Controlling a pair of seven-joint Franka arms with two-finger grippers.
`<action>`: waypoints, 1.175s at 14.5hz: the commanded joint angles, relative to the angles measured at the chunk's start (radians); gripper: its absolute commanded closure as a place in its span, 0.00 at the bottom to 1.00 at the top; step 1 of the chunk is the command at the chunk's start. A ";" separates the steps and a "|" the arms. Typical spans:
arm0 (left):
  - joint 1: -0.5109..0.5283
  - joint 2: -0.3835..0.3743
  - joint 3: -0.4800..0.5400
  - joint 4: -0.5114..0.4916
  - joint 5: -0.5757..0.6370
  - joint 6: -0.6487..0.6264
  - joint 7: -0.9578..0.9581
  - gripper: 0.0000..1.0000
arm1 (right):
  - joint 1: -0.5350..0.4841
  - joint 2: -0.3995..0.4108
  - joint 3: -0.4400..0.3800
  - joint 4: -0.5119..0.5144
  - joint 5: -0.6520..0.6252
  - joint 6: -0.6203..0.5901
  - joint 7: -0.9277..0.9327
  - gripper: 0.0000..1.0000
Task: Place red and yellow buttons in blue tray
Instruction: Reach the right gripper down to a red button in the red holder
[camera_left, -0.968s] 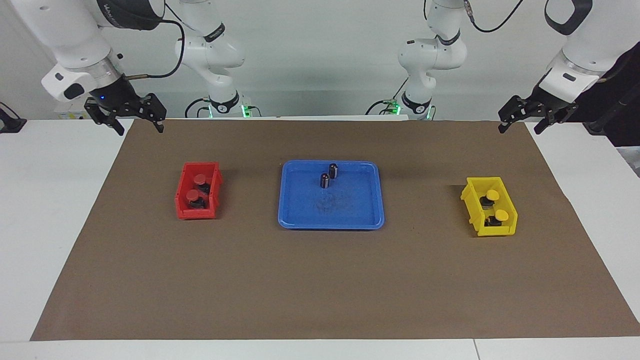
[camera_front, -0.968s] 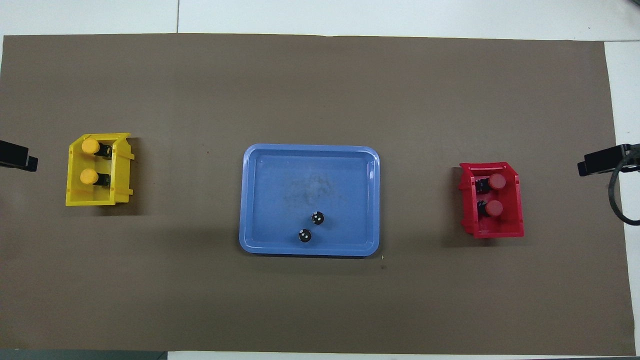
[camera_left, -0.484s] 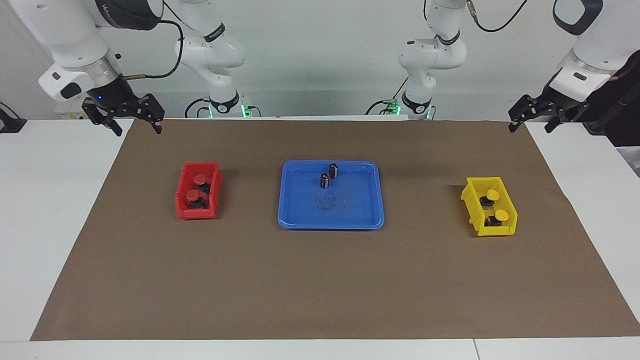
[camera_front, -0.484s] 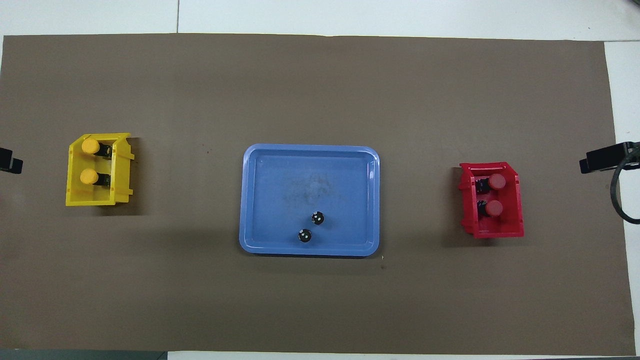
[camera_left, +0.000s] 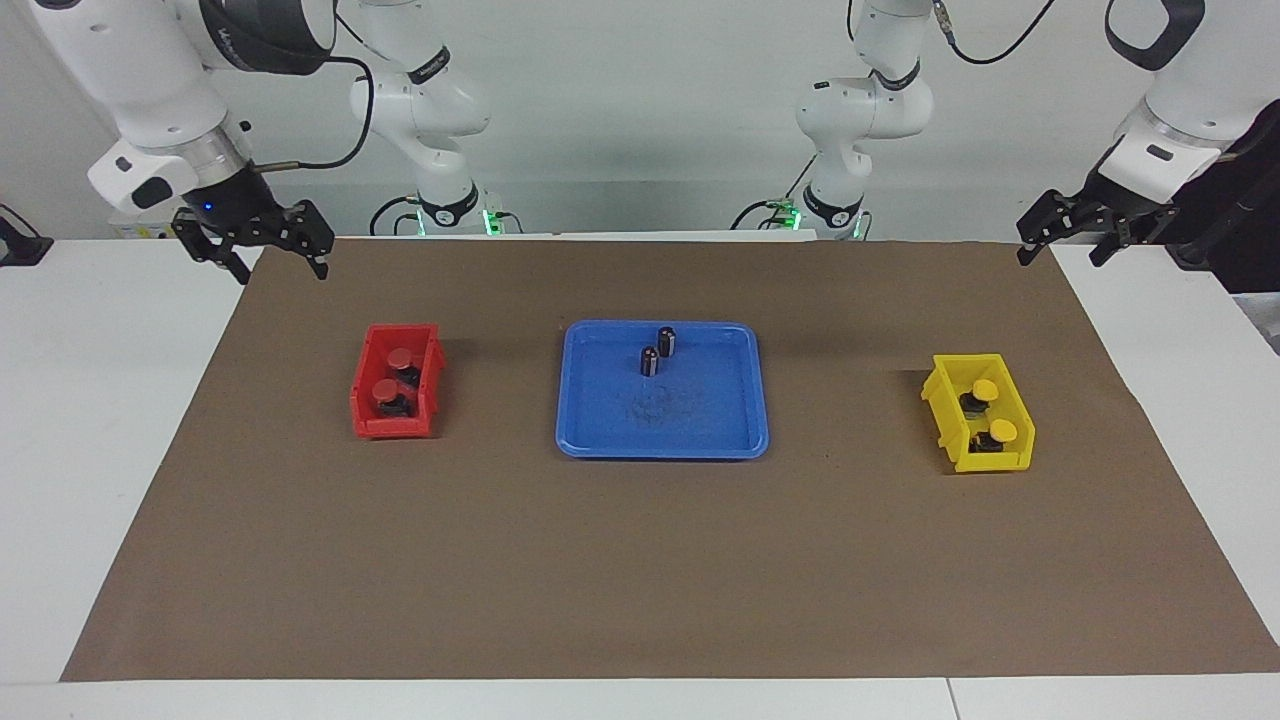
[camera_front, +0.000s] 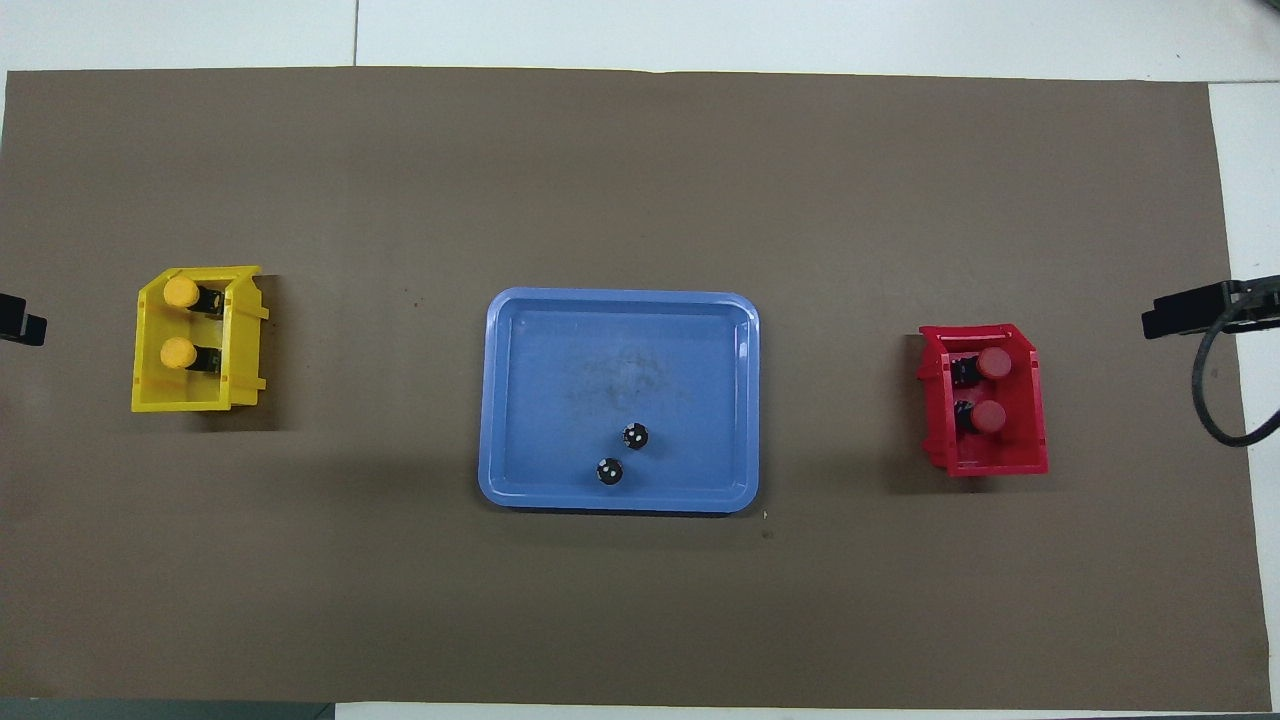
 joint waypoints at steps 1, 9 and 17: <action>0.009 -0.008 -0.001 -0.004 0.012 0.035 0.012 0.00 | 0.009 -0.018 0.012 -0.166 -0.012 0.148 0.016 0.22; -0.011 -0.011 -0.017 -0.024 0.017 0.110 -0.096 0.00 | 0.050 0.072 0.012 -0.339 -0.018 0.394 0.072 0.38; 0.005 -0.051 -0.011 -0.110 0.017 0.181 -0.099 0.00 | 0.072 0.108 0.012 -0.407 -0.018 0.526 0.101 0.43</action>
